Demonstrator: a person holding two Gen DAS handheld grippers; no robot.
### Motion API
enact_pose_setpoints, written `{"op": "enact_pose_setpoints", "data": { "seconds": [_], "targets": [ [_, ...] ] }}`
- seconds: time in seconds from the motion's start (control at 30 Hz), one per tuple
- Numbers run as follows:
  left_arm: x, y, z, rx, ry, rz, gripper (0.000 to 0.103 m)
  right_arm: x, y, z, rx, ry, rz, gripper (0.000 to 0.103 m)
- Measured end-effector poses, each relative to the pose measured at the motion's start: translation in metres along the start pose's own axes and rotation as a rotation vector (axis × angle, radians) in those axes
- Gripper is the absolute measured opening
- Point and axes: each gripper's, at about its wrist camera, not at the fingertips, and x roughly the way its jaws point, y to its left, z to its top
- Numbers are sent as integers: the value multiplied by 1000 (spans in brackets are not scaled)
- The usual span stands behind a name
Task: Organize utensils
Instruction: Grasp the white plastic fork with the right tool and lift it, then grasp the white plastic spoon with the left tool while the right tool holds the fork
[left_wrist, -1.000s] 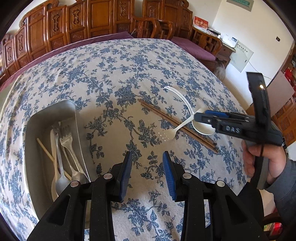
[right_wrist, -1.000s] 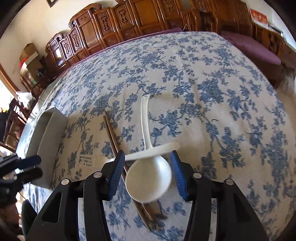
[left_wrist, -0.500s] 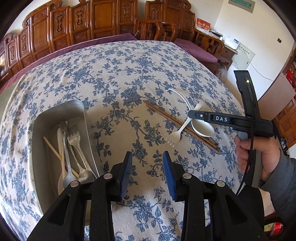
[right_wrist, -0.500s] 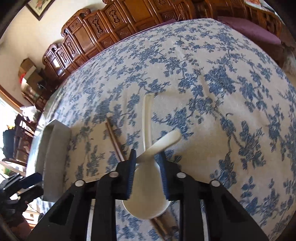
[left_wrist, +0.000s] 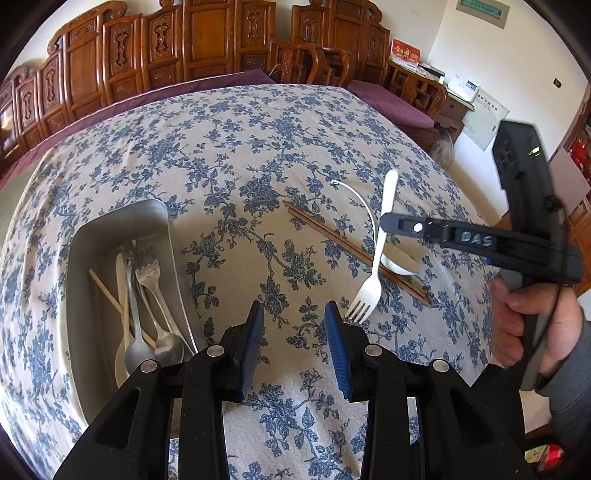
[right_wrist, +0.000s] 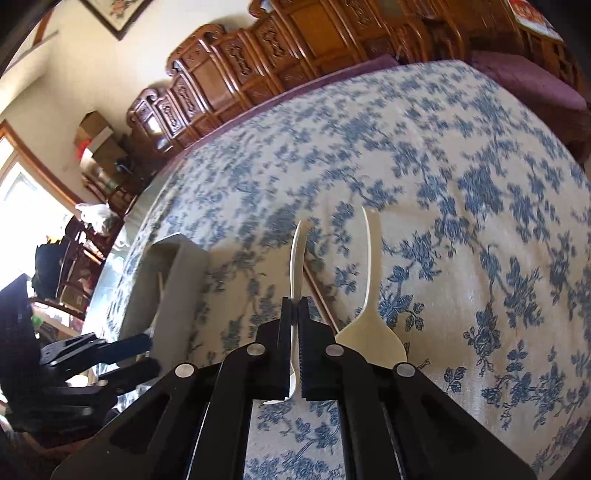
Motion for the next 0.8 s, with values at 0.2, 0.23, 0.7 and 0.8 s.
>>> {"op": "enact_pose_setpoints", "data": {
  "seconds": [0.2, 0.23, 0.7, 0.8],
  "targets": [
    [10, -9, 1, -15, -7, -5, 32, -33, -1, 0, -30, -19, 15, 4],
    [12, -11, 1, -19, -10, -5, 32, -39, -3, 0, -32, -22, 14, 4],
    [50, -46, 7, -119, -30, -30, 37, -87, -62, -12, -40, -40, -62, 4],
    [58, -52, 10, -135, -25, -35, 37, -91, -68, -16, -36, -44, -65, 4]
  ]
}}
